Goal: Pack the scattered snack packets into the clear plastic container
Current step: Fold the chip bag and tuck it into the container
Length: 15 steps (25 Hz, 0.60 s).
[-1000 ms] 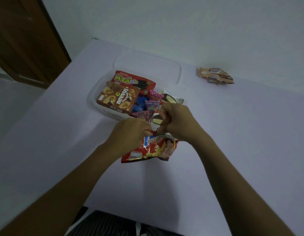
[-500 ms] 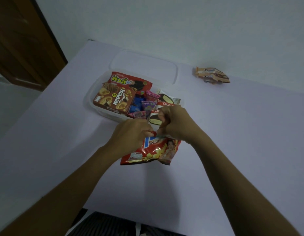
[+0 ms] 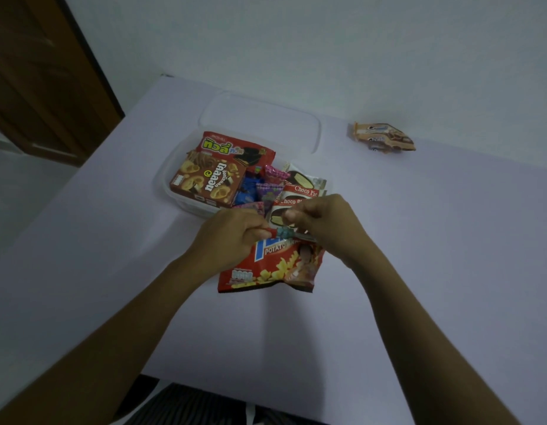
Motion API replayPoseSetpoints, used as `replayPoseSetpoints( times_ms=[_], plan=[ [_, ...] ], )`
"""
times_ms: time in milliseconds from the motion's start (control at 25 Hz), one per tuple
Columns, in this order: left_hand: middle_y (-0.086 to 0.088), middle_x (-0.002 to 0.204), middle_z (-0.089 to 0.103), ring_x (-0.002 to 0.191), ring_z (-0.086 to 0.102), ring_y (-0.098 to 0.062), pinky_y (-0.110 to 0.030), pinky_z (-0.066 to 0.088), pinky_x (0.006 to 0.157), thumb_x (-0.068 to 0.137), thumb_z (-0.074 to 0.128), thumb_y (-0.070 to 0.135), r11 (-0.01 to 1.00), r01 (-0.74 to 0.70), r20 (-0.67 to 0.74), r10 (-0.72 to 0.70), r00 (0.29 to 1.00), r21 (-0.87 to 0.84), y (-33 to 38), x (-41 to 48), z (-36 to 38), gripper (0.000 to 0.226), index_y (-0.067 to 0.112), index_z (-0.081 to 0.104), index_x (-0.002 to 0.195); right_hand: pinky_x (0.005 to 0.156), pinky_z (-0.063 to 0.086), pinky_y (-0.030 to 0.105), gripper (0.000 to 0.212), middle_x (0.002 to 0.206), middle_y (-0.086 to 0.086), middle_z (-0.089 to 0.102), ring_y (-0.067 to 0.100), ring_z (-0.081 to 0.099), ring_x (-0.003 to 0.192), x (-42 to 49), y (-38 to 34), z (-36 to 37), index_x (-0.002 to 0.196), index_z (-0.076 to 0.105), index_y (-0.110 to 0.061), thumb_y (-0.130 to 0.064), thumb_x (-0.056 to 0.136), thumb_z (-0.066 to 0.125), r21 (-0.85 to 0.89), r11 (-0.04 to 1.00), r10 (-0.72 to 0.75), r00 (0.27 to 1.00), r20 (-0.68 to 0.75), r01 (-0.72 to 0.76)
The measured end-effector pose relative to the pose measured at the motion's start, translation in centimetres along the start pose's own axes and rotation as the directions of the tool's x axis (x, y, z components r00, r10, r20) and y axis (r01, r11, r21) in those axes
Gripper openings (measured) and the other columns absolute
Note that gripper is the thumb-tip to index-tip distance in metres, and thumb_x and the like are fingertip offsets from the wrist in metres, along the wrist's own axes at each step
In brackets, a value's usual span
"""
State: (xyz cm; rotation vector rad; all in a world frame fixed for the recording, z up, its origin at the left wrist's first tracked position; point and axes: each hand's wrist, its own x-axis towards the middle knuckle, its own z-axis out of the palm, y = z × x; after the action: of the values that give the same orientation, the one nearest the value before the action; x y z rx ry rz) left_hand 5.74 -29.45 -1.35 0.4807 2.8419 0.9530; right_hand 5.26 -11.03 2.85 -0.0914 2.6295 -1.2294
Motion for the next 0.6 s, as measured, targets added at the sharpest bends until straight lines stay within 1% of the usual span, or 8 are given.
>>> replayPoseSetpoints(
  times_ms=[80,160,240,320,400,520,600],
  plan=[
    [-0.005,0.103,0.071,0.078,0.059,-0.007,-0.016,0.048,0.064,0.09,0.054,0.029,1.0,0.0,0.007,0.0,1.0,0.022,0.0,-0.1,0.2,0.025,0.011,0.068,0.102,0.077,0.051,0.021,0.025,0.099,0.002,0.073,0.01,0.065,0.083,-0.3,0.3,0.5,0.103,0.073,-0.015,-0.031,0.089,0.06,-0.057,0.998,0.021,0.999,0.037,-0.019],
    [-0.006,0.104,0.071,0.08,0.062,-0.01,-0.021,0.051,0.067,0.09,0.054,0.029,0.999,0.018,0.006,-0.018,1.0,0.031,-0.1,-0.2,0.5,0.026,0.011,0.067,0.104,0.076,0.045,0.015,0.028,0.109,0.002,0.071,0.01,0.064,0.089,-0.4,0.2,0.6,0.108,0.071,-0.016,-0.033,0.089,0.058,-0.155,0.988,-0.012,0.997,0.075,0.024],
    [-0.006,0.104,0.07,0.08,0.063,-0.012,-0.023,0.053,0.069,0.09,0.054,0.029,1.0,0.024,-0.005,-0.024,1.0,0.018,-0.2,-0.3,0.6,0.026,0.012,0.067,0.104,0.08,0.043,0.016,0.033,0.118,0.003,0.068,0.015,0.064,0.101,-0.5,-0.2,0.5,0.115,0.067,-0.015,-0.034,0.091,0.055,-0.243,0.968,-0.032,0.991,0.128,0.063],
    [-0.007,0.102,0.07,0.08,0.063,-0.012,-0.02,0.05,0.066,0.09,0.054,0.027,1.0,-0.002,-0.028,0.002,1.0,0.003,-0.2,-0.3,0.7,0.024,0.011,0.068,0.102,0.087,0.044,0.022,0.039,0.125,0.004,0.063,0.018,0.06,0.11,-0.5,-0.5,0.6,0.124,0.061,-0.015,-0.036,0.092,0.054,-0.335,0.94,-0.007,0.984,0.179,0.067],
    [-0.007,0.1,0.07,0.083,0.066,-0.015,-0.017,0.047,0.065,0.09,0.055,0.024,1.0,-0.023,-0.064,0.023,0.998,-0.005,-0.1,-0.3,0.8,0.023,0.01,0.069,0.101,0.09,0.044,0.025,0.041,0.128,0.004,0.059,0.02,0.058,0.112,-0.4,-0.7,0.8,0.127,0.058,-0.014,-0.037,0.093,0.052,-0.42,0.902,0.001,0.975,0.223,0.095],
    [-0.006,0.099,0.071,0.08,0.062,-0.01,-0.017,0.047,0.067,0.089,0.057,0.023,0.999,-0.042,-0.108,0.04,0.993,-0.018,0.0,-0.5,0.9,0.021,0.011,0.07,0.1,0.088,0.043,0.024,0.039,0.127,0.005,0.055,0.018,0.055,0.11,-0.2,-0.4,1.2,0.123,0.059,-0.013,-0.037,0.093,0.05,-0.457,0.879,-0.007,0.963,0.271,0.135],
    [-0.006,0.096,0.072,0.079,0.064,-0.012,-0.016,0.046,0.066,0.088,0.059,0.02,0.996,-0.093,-0.13,0.092,0.987,-0.004,-0.1,-0.6,0.7,0.018,0.01,0.071,0.096,0.082,0.045,0.02,0.043,0.119,0.003,0.058,0.014,0.057,0.103,-0.2,-0.1,1.6,0.121,0.056,-0.013,-0.041,0.089,0.056,-0.4,0.915,0.071,0.949,0.308,0.061]
  ],
)
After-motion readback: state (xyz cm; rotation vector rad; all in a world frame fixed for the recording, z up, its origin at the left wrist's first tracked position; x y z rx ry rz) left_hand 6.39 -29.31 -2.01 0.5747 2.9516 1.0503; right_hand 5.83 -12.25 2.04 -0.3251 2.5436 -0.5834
